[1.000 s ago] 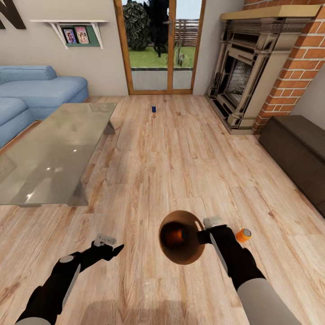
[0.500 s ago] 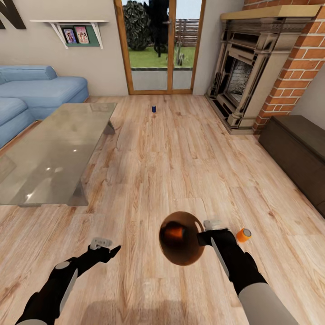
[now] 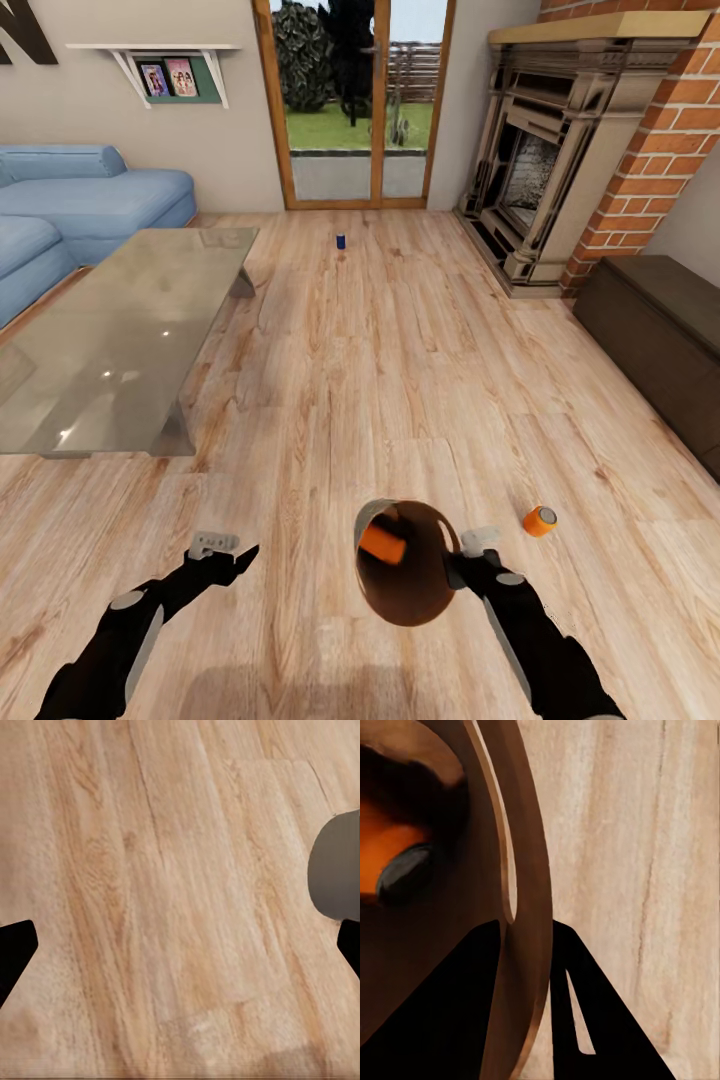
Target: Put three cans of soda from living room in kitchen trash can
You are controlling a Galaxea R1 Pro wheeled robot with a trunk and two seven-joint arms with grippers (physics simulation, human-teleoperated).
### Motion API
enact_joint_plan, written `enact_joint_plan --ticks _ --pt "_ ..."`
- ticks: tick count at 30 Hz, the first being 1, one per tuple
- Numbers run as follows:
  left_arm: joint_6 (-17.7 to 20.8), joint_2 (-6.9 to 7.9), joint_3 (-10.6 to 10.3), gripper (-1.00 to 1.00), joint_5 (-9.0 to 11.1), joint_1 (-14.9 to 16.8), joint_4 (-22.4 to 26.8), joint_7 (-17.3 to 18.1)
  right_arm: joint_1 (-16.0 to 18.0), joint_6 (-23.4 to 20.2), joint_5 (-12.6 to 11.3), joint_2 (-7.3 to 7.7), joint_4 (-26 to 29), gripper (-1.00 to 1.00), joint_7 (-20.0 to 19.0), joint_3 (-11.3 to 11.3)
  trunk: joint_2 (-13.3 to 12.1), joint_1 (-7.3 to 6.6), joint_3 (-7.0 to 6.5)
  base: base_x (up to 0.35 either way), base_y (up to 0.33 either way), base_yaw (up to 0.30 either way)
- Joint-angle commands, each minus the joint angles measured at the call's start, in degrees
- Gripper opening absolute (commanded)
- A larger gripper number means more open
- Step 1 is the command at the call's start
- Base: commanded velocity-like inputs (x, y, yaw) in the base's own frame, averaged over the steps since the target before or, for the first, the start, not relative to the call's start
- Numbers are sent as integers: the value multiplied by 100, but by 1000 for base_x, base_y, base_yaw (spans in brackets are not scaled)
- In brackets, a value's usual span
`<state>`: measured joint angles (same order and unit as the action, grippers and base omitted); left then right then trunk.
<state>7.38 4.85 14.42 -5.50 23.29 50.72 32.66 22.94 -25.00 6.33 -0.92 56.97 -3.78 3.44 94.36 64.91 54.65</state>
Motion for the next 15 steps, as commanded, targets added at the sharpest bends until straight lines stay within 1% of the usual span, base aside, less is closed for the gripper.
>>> enact_joint_plan --ticks 1,3,4,10,11,12,15 --pt "-2 -2 0 100 3 -4 -1 -1 -18 105 2 -5 83 -100 -25 -70 0 0 -1 0 0 0" --pt "-5 -8 0 100 4 -9 -1 -1 -43 241 -4 -8 81 -100 -35 -206 0 0 -1 0 0 0" --pt "-13 -12 0 100 1 -14 -1 1 -64 338 -6 -8 81 -100 -79 -322 0 0 -1 0 0 0" --pt "-81 -25 -6 100 -2 -79 -1 -11 -166 481 4 2 78 -100 -479 -600 0 0 -1 0 -4 0" --pt "-90 -26 -7 100 -3 -89 -1 -12 -194 496 4 3 78 -100 -554 -695 0 0 -1 0 -75 0" --pt "-99 -29 -8 100 -3 -99 -1 -17 -230 511 -3 -7 78 -100 -630 -873 0 0 -1 0 -195 -39" --pt "-103 -34 -9 100 -3 -103 -1 -20 -246 518 -7 -30 77 -100 -654 -955 0 0 -1 0 -232 -107"
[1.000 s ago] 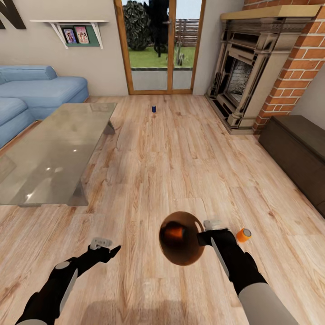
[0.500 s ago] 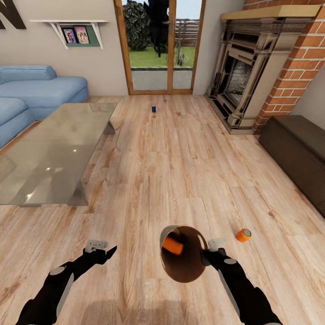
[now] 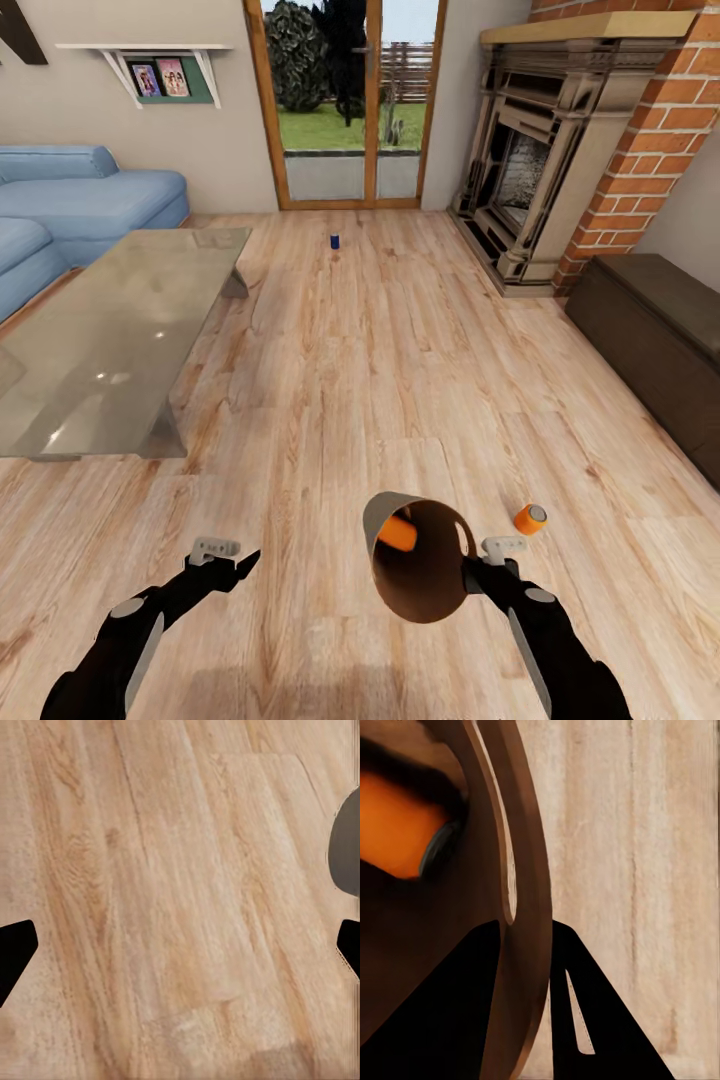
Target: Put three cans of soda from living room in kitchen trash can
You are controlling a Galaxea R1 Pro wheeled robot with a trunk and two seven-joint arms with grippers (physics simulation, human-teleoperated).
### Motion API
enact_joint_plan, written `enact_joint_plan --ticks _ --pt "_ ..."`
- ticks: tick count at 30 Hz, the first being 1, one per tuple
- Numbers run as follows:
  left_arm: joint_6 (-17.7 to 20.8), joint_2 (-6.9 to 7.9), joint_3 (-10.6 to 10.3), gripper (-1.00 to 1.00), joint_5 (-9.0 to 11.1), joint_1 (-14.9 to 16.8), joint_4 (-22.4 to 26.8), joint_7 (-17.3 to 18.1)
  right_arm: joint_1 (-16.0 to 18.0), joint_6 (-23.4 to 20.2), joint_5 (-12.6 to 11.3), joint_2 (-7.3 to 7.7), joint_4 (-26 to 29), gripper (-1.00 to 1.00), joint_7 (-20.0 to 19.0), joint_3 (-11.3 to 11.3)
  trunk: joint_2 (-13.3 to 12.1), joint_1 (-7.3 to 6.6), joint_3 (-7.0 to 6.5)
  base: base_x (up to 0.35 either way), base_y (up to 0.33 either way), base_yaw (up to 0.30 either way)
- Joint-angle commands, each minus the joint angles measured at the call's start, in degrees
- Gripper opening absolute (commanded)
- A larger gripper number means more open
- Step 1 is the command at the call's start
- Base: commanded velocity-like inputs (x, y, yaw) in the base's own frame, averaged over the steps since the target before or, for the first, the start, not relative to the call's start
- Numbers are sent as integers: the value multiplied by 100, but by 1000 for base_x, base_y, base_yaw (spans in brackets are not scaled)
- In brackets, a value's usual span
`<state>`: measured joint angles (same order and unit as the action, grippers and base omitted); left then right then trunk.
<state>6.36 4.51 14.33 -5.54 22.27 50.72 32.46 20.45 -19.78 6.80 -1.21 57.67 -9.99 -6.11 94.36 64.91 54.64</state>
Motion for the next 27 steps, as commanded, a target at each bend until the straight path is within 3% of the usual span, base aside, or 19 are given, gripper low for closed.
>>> enact_joint_plan --ticks 1,14,27 --pt "-1 -1 0 100 0 -1 0 -1 -1 -3 -52 -6 7 -100 -34 -7 0 0 -1 0 -254 -155" --pt "-5 -1 0 100 -3 -10 0 -2 -13 2 -43 16 9 -100 -17 -76 0 0 -1 0 -270 -208" --pt "-12 5 8 100 -10 -7 0 -2 -10 0 -38 19 13 -100 39 -204 0 0 -10 0 -185 -220"
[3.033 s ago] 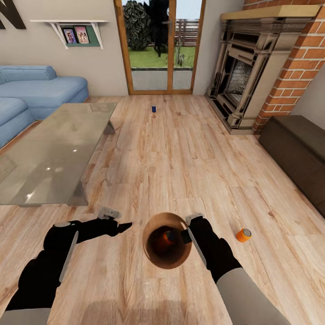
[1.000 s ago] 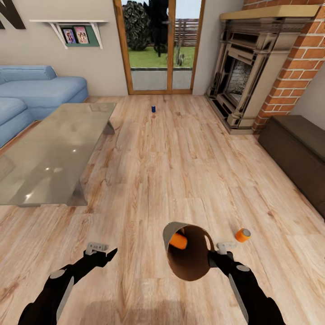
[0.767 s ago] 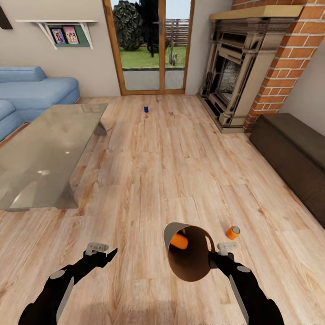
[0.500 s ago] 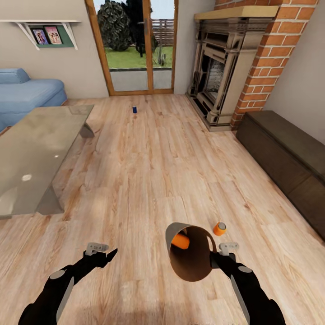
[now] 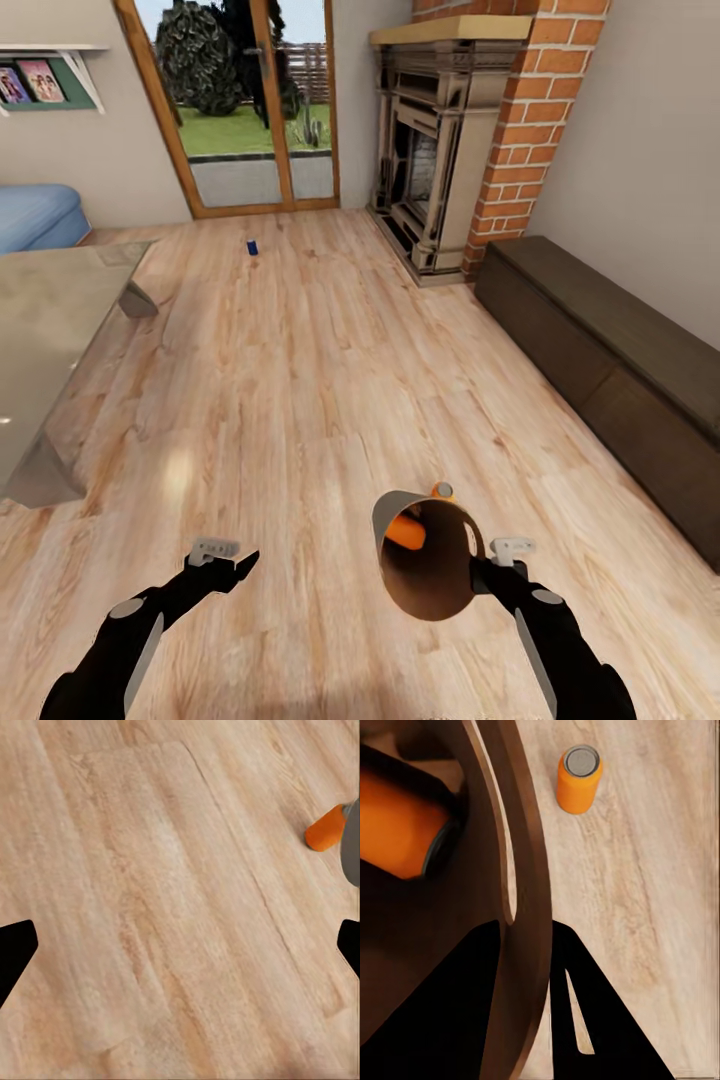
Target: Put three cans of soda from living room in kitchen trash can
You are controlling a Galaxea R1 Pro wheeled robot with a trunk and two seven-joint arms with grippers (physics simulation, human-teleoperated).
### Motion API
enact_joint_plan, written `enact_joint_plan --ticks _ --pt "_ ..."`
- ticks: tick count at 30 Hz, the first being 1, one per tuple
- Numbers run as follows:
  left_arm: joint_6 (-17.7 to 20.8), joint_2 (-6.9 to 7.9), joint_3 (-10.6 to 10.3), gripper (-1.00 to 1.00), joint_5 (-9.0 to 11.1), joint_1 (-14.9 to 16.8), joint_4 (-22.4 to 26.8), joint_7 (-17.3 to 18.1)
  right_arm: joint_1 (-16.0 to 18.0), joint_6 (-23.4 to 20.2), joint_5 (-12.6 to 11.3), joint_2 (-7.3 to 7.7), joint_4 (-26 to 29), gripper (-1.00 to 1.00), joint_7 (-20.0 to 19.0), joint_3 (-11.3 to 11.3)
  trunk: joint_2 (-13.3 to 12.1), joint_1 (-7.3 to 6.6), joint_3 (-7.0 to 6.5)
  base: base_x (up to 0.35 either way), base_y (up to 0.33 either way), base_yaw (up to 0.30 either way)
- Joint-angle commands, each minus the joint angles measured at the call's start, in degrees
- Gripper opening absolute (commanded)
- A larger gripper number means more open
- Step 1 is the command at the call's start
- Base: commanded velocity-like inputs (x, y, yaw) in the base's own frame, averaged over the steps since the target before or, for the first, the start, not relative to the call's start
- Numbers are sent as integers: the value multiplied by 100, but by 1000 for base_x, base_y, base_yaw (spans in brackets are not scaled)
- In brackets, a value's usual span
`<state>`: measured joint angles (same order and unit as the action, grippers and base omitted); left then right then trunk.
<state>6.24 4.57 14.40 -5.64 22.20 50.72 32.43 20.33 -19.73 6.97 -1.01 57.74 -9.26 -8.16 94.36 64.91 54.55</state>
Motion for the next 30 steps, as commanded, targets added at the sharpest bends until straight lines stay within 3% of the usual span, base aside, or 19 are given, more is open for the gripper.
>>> enact_joint_plan --ticks 1,8,18,30 --pt "0 0 0 100 0 1 0 0 3 -4 -56 -1 7 -100 -34 1 0 0 -2 0 -162 -227" --pt "0 0 1 100 -5 1 0 0 2 -5 -53 -11 3 -100 -33 16 0 0 -6 0 -249 -168" --pt "6 0 1 100 -7 1 0 0 -2 160 -18 -38 -8 -100 -32 47 0 0 -6 0 -288 -13" --pt "8 0 1 100 8 0 0 0 -2 337 6 -61 -69 -100 -15 76 0 0 33 32 -296 171"
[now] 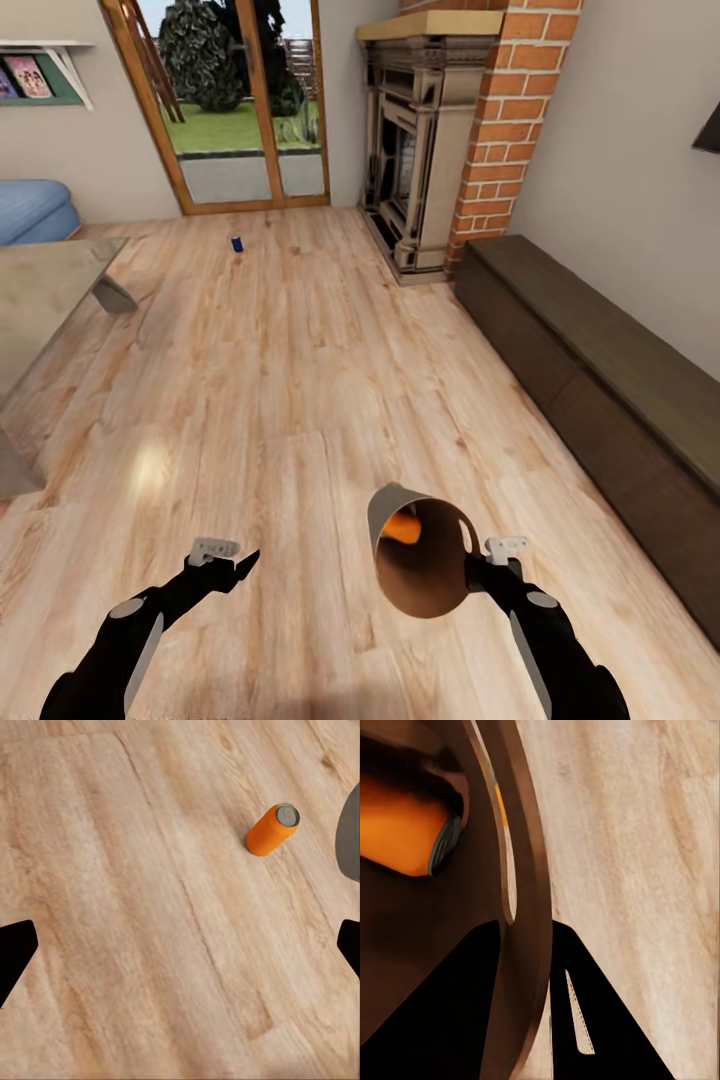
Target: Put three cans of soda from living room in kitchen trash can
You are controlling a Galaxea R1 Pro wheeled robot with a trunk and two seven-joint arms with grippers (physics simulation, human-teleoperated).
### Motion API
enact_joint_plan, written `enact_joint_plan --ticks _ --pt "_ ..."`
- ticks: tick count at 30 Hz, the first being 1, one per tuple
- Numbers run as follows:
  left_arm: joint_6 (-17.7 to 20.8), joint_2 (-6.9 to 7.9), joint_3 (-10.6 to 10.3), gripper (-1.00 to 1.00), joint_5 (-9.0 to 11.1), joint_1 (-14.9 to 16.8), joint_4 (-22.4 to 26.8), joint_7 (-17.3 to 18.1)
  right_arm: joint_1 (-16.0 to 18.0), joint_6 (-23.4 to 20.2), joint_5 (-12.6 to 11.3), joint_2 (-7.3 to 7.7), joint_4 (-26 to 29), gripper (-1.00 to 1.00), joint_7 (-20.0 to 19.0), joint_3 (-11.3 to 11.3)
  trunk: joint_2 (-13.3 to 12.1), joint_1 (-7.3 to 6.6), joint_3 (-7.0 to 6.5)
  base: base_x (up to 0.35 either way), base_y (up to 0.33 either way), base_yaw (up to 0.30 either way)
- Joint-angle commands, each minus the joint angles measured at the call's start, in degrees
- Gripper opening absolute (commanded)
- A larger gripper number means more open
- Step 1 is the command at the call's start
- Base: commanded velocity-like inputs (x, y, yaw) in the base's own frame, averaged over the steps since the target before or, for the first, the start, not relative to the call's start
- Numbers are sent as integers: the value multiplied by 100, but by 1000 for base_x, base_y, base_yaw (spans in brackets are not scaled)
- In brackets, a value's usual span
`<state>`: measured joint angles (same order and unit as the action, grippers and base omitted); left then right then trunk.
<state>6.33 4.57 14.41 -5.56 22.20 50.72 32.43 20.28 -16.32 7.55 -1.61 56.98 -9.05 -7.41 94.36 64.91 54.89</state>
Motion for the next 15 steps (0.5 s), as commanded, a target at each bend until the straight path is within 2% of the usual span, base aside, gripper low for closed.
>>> enact_joint_plan --ticks 1,12,15 --pt "0 0 0 100 1 1 -2 0 3 -3 -52 0 5 -100 -35 2 0 0 4 114 -268 211" --pt "-3 6 6 100 2 3 -9 0 3 6 -52 3 -5 -100 -42 2 0 0 53 165 -267 211" --pt "-4 6 8 100 2 2 -11 0 3 6 -52 3 -6 -100 -43 2 0 0 65 192 -269 131"
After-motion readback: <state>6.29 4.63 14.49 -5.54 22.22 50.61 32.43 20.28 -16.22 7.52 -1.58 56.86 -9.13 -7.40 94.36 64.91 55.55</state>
